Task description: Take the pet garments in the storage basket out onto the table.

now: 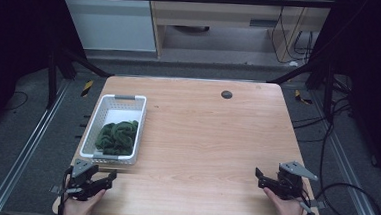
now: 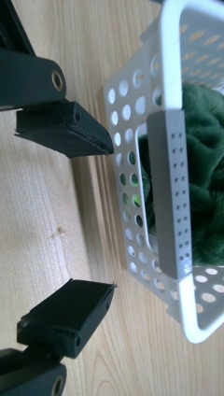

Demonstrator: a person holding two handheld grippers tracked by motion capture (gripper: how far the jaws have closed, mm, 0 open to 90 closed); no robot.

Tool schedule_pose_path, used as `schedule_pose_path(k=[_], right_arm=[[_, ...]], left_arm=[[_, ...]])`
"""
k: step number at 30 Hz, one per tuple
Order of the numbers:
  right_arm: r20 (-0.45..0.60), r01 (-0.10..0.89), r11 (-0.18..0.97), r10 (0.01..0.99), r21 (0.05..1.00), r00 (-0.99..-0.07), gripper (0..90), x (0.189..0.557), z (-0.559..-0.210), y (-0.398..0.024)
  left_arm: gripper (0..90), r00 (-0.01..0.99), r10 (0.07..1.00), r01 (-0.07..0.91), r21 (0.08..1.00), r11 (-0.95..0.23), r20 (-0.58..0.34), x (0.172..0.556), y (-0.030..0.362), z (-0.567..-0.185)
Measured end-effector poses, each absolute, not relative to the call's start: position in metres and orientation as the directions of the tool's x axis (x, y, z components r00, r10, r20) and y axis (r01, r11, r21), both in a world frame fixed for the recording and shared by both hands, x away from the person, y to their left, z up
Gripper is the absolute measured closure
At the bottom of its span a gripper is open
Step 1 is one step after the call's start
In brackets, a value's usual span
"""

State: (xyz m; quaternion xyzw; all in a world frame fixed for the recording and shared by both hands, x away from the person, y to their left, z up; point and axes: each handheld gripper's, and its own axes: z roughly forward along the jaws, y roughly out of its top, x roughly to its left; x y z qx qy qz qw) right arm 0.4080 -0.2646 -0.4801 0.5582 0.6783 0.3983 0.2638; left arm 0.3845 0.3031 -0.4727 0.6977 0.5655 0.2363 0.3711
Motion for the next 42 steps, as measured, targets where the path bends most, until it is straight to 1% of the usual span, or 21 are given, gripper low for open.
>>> schedule_pose_path(k=[3,13,21,27,37,42], right_arm=[[0.091,0.559,0.059,0.967,0.827,-0.237,12.1,0.407,-0.482,-0.268],[0.062,0.543,0.084,0.967,0.835,-0.246,11.5,0.4,-0.48,-0.267],[0.054,0.542,0.093,0.967,0.835,-0.25,11.0,0.399,-0.48,-0.266],[0.039,0.541,0.111,0.965,0.833,-0.259,10.4,0.4,-0.48,-0.264],[0.041,0.545,0.108,0.966,0.831,-0.255,9.7,0.401,-0.48,-0.265],[0.043,0.537,0.104,0.966,0.837,-0.254,9.6,0.4,-0.478,-0.266]], left_arm=[[25.8,0.244,0.965,0.602,0.795,-0.075,-0.094,0.381,0.305,-0.468],[22.5,0.254,0.96,0.565,0.824,-0.052,-0.114,0.376,0.311,-0.453],[21.7,0.266,0.956,0.546,0.837,-0.046,-0.121,0.375,0.312,-0.44],[20.9,0.279,0.952,0.541,0.84,-0.046,-0.128,0.378,0.317,-0.432],[19.6,0.31,0.942,0.538,0.841,-0.061,-0.13,0.388,0.319,-0.416],[19.3,0.329,0.937,0.515,0.854,-0.074,-0.117,0.398,0.316,-0.401]])
